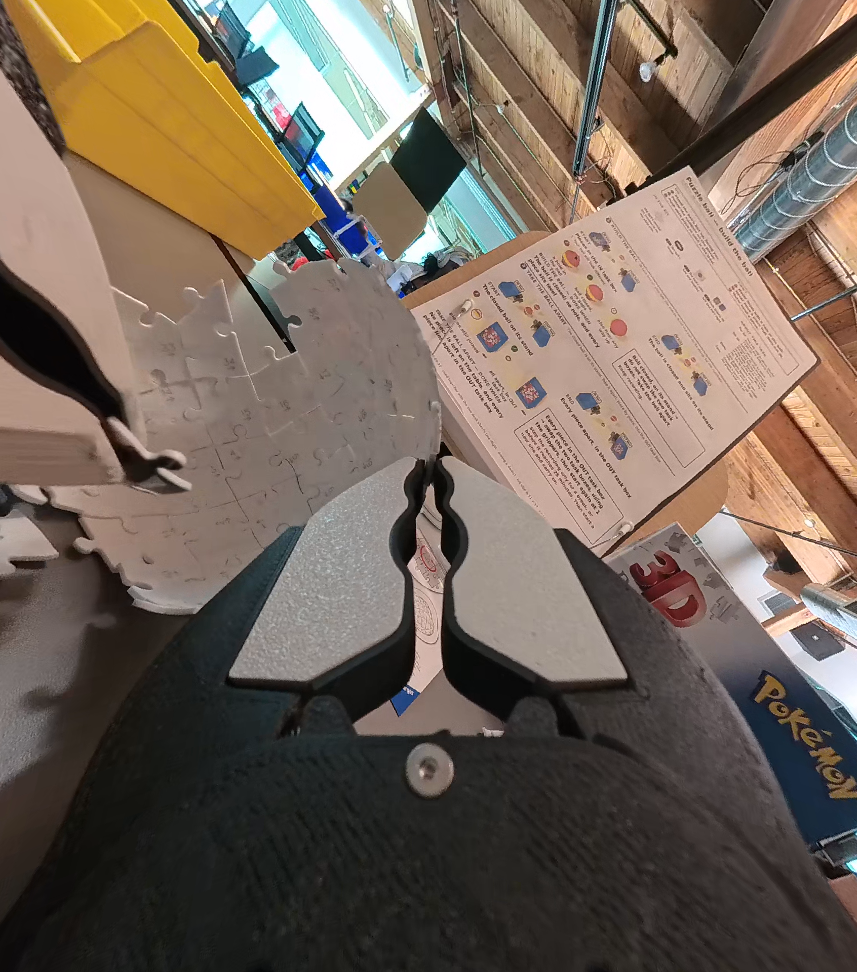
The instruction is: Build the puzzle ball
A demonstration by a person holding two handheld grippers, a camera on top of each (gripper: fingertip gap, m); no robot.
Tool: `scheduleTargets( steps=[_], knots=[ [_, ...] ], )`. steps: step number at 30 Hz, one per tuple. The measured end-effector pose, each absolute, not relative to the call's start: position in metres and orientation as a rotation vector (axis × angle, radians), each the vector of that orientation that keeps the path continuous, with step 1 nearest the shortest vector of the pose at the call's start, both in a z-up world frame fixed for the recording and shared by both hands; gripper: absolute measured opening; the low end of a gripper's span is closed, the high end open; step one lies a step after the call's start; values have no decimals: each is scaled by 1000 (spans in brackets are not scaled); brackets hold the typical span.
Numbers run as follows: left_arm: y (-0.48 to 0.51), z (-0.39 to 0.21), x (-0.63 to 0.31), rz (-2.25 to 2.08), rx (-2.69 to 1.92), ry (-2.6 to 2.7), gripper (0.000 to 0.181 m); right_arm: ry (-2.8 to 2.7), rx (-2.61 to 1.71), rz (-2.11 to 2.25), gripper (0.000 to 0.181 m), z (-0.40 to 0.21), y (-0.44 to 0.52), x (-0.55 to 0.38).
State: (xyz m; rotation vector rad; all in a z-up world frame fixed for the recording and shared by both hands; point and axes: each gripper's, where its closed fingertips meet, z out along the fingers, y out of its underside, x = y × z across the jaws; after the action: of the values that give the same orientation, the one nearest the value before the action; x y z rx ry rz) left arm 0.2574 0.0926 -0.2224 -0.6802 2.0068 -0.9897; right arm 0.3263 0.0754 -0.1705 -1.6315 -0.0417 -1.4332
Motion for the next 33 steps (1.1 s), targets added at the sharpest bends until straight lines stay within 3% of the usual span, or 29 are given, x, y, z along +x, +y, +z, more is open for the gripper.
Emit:
scheduleTargets(
  steps=[33],
  knots=[
    [145,-216,217,-924,-666,2198,2,-34,-1638,-1453,4,-171,74,328]
  ],
)
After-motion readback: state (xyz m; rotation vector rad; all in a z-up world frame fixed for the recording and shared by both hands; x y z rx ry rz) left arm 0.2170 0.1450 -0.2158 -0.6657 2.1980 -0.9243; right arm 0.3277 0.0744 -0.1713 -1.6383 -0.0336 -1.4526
